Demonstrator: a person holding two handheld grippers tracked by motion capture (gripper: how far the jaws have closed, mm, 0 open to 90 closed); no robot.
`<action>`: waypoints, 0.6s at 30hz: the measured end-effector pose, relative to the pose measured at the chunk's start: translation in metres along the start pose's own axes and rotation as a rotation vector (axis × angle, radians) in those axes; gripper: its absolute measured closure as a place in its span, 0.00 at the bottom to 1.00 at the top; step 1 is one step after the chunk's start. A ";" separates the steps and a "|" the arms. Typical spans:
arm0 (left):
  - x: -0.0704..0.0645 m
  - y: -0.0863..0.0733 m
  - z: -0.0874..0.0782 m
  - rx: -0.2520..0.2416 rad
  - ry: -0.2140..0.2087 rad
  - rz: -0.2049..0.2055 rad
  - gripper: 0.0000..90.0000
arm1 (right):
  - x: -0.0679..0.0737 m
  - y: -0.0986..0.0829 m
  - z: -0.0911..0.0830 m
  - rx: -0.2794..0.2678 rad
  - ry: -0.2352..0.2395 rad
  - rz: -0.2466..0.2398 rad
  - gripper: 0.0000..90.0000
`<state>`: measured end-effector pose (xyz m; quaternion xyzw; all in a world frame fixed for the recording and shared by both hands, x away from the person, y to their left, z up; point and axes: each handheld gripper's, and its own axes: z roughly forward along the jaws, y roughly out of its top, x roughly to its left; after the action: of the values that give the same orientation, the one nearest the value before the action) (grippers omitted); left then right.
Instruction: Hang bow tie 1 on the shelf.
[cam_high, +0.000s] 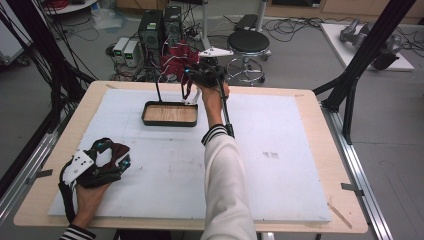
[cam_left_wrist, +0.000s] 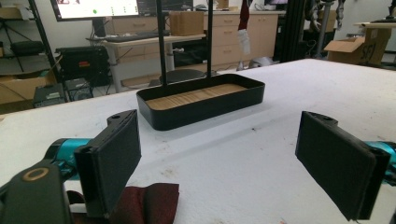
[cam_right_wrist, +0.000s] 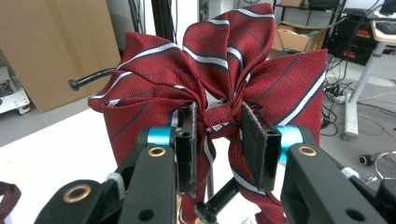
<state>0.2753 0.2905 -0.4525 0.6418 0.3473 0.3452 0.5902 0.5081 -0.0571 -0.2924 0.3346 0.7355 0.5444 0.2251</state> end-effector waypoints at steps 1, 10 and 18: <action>0.000 0.000 0.000 0.000 0.000 0.000 0.16 | -0.001 0.001 0.000 -0.002 -0.010 -0.007 0.76; 0.000 0.000 0.000 0.000 -0.001 0.003 0.16 | -0.009 0.000 -0.002 0.001 -0.050 -0.009 0.76; 0.000 0.000 0.000 -0.002 0.000 0.001 0.16 | -0.018 -0.001 -0.008 0.010 -0.072 -0.002 0.75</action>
<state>0.2751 0.2903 -0.4526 0.6415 0.3468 0.3456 0.5906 0.5142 -0.0761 -0.2918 0.3544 0.7298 0.5284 0.2502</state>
